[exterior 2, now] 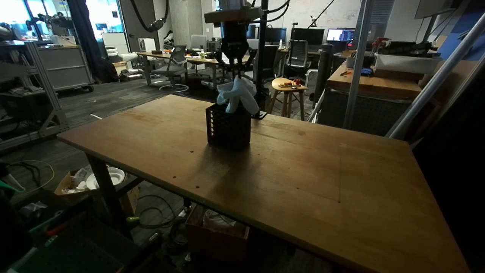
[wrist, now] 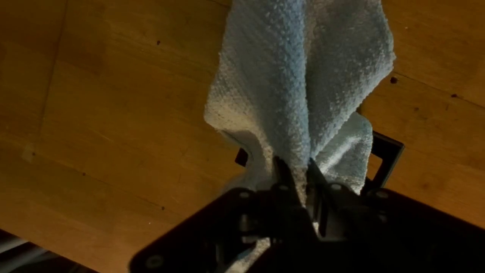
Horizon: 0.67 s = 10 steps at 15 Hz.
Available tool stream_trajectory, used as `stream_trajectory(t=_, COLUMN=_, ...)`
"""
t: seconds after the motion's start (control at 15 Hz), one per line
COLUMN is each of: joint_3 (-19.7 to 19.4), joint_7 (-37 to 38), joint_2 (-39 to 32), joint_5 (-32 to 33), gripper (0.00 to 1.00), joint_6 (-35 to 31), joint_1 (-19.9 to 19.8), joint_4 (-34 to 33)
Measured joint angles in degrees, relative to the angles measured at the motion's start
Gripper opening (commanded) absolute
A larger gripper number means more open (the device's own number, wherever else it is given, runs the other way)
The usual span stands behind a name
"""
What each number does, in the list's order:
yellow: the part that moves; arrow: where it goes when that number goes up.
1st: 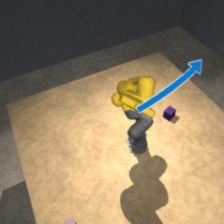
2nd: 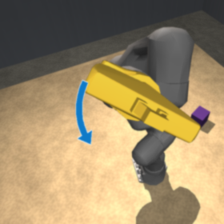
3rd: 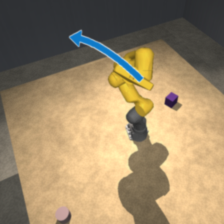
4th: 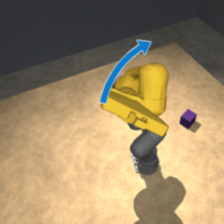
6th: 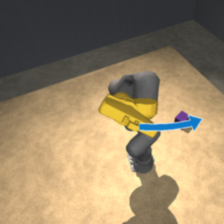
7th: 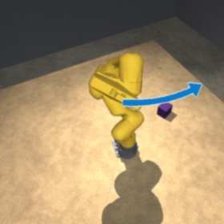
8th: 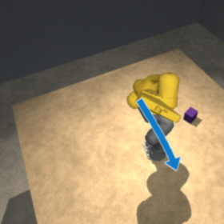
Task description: Put the white towel in the black box
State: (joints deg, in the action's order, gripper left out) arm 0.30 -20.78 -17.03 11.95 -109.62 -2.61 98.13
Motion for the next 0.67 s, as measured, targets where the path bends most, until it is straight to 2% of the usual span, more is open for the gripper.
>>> stream_trajectory(t=0.33, joint_3=0.73, joint_7=-0.01, joint_2=-1.07, joint_5=-0.23, gripper=0.1, joint_6=-0.03, joint_1=0.46, joint_4=1.02)
stream_trajectory(t=0.67, joint_3=0.66, joint_7=0.45, joint_2=-1.82, joint_5=-3.45, gripper=0.1, joint_6=-0.46, joint_1=-0.04, joint_4=2.66)
